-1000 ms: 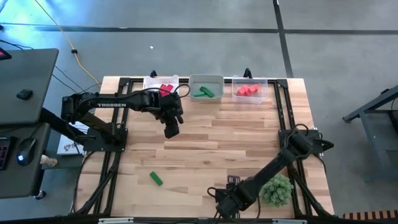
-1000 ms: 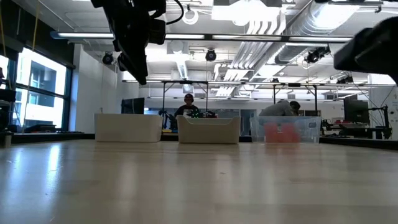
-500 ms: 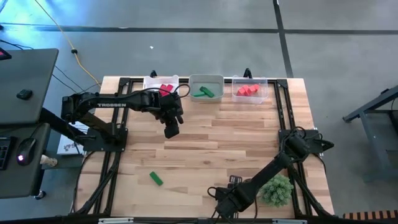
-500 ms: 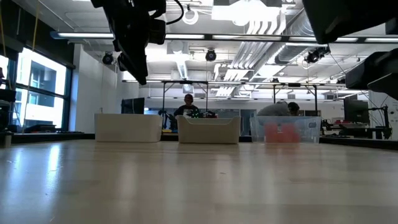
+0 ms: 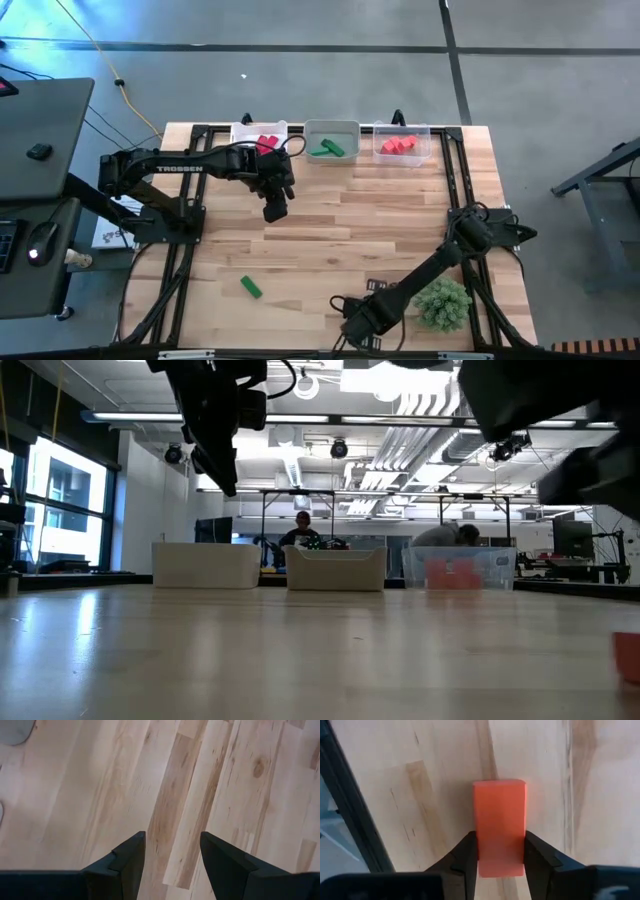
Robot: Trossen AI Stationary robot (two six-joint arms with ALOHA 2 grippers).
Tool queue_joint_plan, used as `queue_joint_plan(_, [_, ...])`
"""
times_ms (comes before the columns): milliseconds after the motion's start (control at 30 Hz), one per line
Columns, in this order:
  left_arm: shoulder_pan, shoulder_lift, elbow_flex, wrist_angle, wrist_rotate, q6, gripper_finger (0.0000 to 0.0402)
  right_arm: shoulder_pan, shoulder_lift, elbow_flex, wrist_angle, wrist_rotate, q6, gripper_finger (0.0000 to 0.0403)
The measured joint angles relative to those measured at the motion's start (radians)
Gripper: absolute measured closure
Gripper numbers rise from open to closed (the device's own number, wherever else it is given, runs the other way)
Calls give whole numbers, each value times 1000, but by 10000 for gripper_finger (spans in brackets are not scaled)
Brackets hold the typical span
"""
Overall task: Sort & place blocks by color
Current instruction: Put the orange block into the transparent bin
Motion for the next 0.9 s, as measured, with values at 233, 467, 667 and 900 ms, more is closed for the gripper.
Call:
queue_joint_plan(233, [0, 0, 0, 0, 0, 16, 222, -67, 3, 60, -134, 84, -111, 304])
queue_joint_plan(467, [0, 0, 0, -2, 0, 16, 222, -150, 0, 107, -270, 175, -248, 304])
queue_joint_plan(667, [0, 0, 0, -8, 0, 16, 222, -224, -1, 120, -337, 215, -348, 304])
queue_joint_plan(900, [0, 0, 0, -8, -38, 16, 222, -291, -1, 120, -425, 275, -456, 304])
